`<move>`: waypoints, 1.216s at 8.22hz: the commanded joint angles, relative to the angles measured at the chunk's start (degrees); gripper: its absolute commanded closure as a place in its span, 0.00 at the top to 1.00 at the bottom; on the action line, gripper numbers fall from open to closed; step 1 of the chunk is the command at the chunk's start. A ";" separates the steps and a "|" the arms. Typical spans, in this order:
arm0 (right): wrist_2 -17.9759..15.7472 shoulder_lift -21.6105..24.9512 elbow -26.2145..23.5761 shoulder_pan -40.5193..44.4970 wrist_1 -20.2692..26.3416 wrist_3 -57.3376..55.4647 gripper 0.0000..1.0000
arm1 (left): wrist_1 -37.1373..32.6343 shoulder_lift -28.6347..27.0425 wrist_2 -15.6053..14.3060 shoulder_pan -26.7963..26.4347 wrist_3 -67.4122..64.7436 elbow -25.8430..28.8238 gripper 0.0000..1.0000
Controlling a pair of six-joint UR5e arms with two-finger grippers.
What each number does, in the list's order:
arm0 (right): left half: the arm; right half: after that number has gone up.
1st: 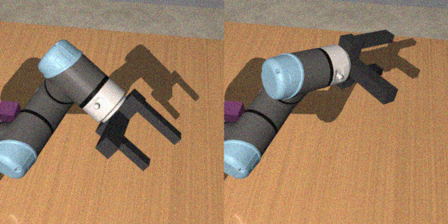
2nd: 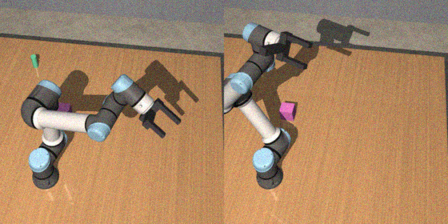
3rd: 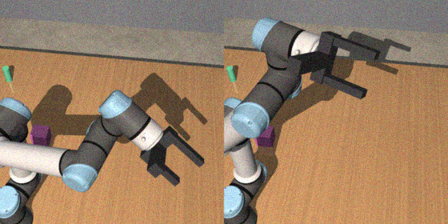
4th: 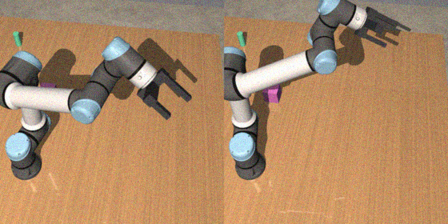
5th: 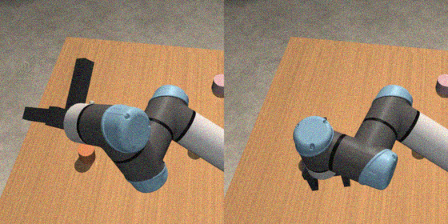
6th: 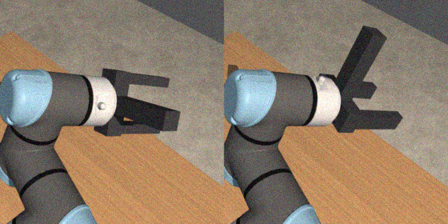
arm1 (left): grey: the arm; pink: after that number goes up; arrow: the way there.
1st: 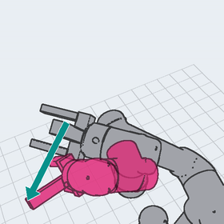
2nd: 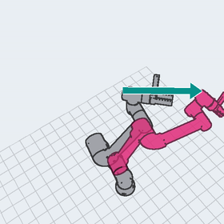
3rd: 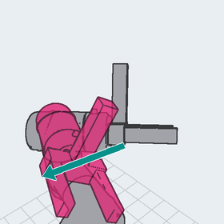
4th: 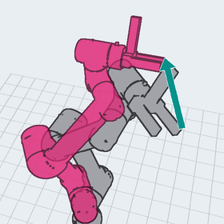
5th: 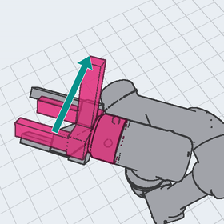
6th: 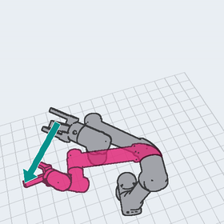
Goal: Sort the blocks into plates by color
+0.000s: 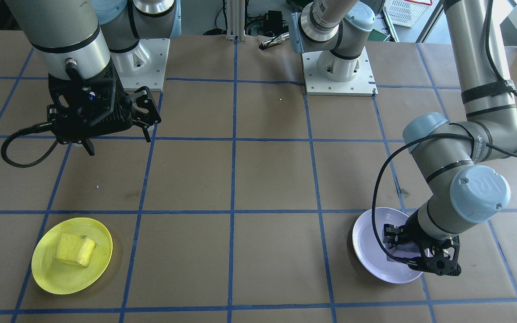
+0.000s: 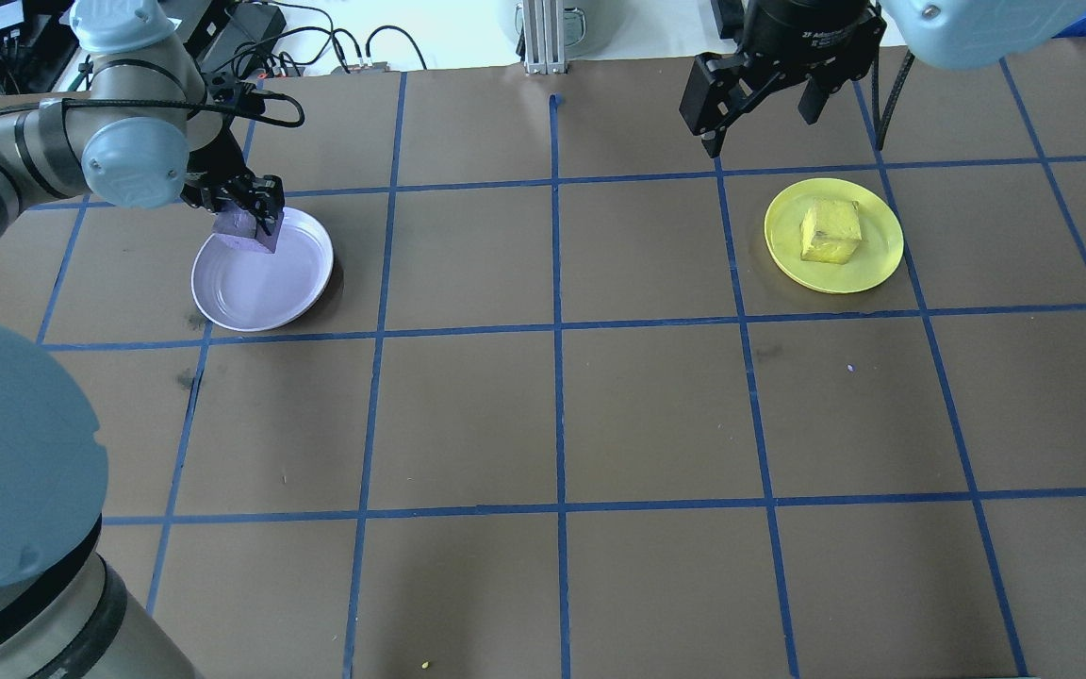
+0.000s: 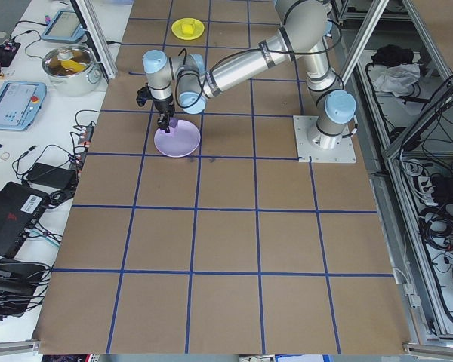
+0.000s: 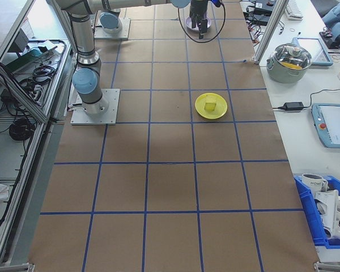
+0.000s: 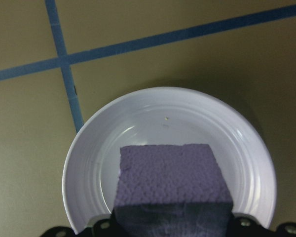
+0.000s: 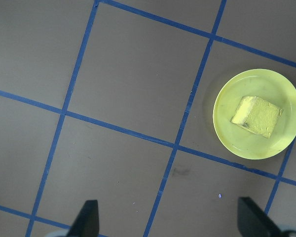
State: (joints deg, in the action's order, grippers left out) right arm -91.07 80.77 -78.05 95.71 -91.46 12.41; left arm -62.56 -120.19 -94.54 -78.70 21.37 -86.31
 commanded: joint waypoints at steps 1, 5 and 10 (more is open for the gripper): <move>-0.42 0.00 0.00 0.00 -0.47 0.07 1.00 | 0.16 -3.12 0.41 -0.31 -0.53 1.32 0.86; -0.60 0.00 -0.09 0.00 -0.39 0.07 1.00 | -8.05 2.40 -0.64 0.04 -2.02 2.01 1.00; -2.36 0.26 -0.09 0.00 -0.65 0.07 1.00 | -16.28 15.85 0.41 -1.53 -11.08 1.05 1.00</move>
State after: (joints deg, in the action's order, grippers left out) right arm -92.49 80.92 -78.11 95.71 -91.93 12.48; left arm -77.93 -108.84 -94.48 -79.27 12.33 -84.86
